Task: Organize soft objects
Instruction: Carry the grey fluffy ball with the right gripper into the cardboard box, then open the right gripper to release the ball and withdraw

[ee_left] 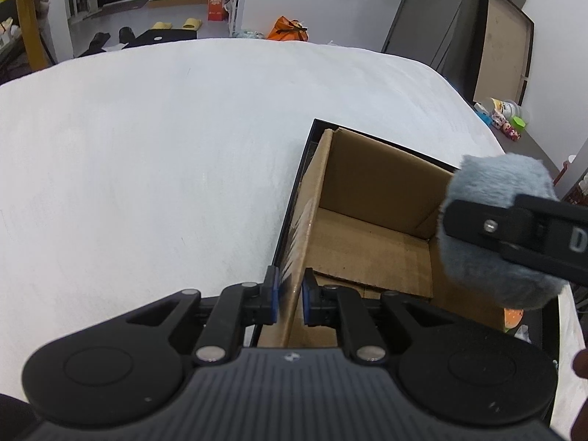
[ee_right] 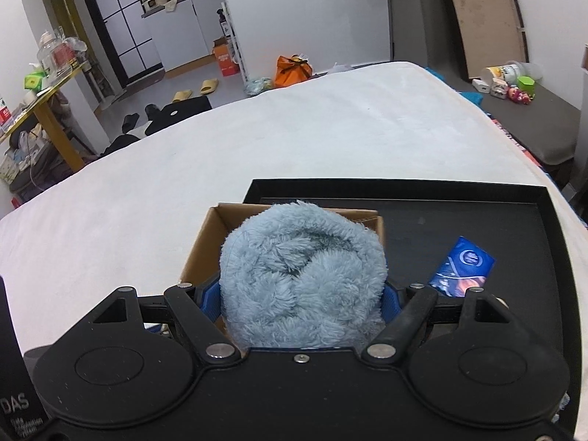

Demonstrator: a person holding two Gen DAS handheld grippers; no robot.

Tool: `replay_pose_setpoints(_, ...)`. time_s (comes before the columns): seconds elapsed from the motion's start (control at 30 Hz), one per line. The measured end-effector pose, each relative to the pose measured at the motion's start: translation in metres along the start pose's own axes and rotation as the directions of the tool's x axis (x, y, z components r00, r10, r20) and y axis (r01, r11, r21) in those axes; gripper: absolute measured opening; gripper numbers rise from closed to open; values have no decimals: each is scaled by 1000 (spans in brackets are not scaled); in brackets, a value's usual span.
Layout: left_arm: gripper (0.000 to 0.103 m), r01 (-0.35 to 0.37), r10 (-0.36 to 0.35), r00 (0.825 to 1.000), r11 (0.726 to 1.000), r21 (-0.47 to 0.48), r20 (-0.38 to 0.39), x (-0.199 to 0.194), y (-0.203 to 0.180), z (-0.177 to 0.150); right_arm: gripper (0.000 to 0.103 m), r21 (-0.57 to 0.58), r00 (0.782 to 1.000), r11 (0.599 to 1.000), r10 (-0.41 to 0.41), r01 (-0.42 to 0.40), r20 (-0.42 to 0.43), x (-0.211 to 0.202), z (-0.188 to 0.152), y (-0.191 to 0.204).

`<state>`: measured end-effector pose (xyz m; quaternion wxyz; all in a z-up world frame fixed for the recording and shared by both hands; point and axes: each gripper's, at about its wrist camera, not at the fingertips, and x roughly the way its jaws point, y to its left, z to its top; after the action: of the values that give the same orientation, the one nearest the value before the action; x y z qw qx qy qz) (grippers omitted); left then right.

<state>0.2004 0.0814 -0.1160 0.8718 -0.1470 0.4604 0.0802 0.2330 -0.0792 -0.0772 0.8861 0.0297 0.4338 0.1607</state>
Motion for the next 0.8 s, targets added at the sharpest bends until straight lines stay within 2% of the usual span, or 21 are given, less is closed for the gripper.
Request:
replay_pose_setpoints(0.17, 12, 19, -19, 1000, 1000, -16, -10, 1, 6, 2, 78, 8, 1000, 1000, 21, -21, 5, 6, 7, 11)
replay_pose_setpoints(0.33, 12, 34, -34, 999, 999, -33, -19, 2, 12, 3, 92, 30, 998, 998, 50, -51, 28, 8, 10, 17)
replay_pose_setpoints(0.8, 13, 29, -29, 999, 1000, -10, -24, 1, 9, 5, 91, 62, 1000, 998, 13, -14, 20, -10, -4, -1)
